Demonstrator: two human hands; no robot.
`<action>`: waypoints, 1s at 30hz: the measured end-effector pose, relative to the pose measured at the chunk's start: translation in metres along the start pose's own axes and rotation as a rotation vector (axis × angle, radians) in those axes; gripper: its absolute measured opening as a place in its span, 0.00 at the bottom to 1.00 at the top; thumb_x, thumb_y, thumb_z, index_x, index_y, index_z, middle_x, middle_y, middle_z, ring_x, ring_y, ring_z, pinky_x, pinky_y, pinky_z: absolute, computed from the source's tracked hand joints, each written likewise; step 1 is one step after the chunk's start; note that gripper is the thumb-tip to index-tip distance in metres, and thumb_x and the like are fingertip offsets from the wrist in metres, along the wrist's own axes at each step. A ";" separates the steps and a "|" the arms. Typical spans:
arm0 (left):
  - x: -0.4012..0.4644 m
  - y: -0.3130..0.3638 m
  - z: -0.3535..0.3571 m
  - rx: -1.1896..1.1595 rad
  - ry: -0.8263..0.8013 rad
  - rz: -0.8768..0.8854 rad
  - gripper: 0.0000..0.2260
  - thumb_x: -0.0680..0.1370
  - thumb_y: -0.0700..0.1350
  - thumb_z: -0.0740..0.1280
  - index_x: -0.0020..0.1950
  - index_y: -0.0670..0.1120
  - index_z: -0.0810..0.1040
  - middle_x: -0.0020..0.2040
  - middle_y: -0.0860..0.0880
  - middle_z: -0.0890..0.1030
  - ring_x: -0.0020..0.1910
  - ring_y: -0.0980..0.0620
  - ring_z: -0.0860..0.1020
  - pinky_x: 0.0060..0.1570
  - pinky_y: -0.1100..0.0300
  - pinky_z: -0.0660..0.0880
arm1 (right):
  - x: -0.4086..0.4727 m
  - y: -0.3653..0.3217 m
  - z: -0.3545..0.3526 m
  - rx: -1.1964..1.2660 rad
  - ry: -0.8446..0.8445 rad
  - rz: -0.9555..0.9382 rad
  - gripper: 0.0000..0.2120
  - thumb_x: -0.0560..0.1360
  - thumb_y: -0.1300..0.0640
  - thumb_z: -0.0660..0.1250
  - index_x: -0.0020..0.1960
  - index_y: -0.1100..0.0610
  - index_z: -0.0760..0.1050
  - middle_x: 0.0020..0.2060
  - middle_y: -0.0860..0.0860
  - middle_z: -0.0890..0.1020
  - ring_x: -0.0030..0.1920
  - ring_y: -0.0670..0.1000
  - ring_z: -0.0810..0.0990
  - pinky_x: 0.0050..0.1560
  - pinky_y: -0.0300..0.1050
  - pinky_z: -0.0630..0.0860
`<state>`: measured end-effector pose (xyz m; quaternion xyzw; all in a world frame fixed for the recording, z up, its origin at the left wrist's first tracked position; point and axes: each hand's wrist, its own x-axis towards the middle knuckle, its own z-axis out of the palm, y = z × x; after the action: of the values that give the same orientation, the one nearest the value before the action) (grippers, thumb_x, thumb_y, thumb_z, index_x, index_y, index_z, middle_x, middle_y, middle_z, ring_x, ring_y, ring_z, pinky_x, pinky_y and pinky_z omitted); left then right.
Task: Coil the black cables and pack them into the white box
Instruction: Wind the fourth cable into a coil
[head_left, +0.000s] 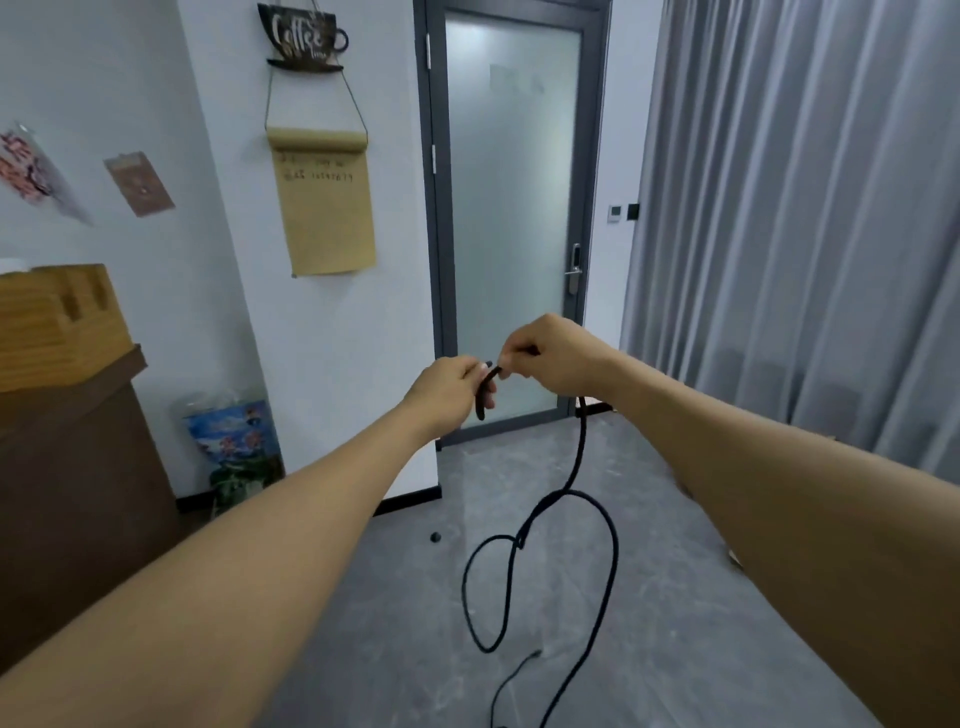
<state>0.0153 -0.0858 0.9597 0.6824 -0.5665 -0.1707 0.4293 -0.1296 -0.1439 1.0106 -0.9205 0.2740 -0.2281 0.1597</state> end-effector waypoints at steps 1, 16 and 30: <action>-0.002 0.000 0.000 -0.085 -0.024 -0.008 0.16 0.84 0.44 0.52 0.43 0.44 0.76 0.38 0.47 0.80 0.44 0.47 0.79 0.56 0.51 0.73 | 0.001 0.001 -0.002 0.017 0.015 -0.001 0.11 0.79 0.56 0.61 0.49 0.60 0.81 0.33 0.43 0.75 0.31 0.41 0.70 0.30 0.27 0.66; -0.010 0.049 -0.013 -0.967 -0.238 -0.275 0.18 0.83 0.47 0.51 0.34 0.45 0.67 0.22 0.54 0.60 0.18 0.59 0.57 0.17 0.69 0.52 | 0.000 0.013 -0.002 0.532 -0.025 0.110 0.17 0.83 0.51 0.51 0.44 0.58 0.73 0.35 0.50 0.78 0.28 0.47 0.68 0.29 0.37 0.63; -0.017 0.080 -0.007 -0.818 0.003 -0.182 0.13 0.82 0.42 0.54 0.40 0.43 0.71 0.23 0.55 0.61 0.19 0.60 0.57 0.18 0.70 0.53 | -0.010 0.011 -0.030 0.520 -0.127 0.085 0.19 0.81 0.46 0.55 0.40 0.58 0.74 0.27 0.49 0.66 0.26 0.46 0.61 0.27 0.37 0.58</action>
<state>-0.0345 -0.0664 1.0214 0.5033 -0.3888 -0.4177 0.6489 -0.1566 -0.1524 1.0277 -0.8489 0.2338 -0.2255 0.4169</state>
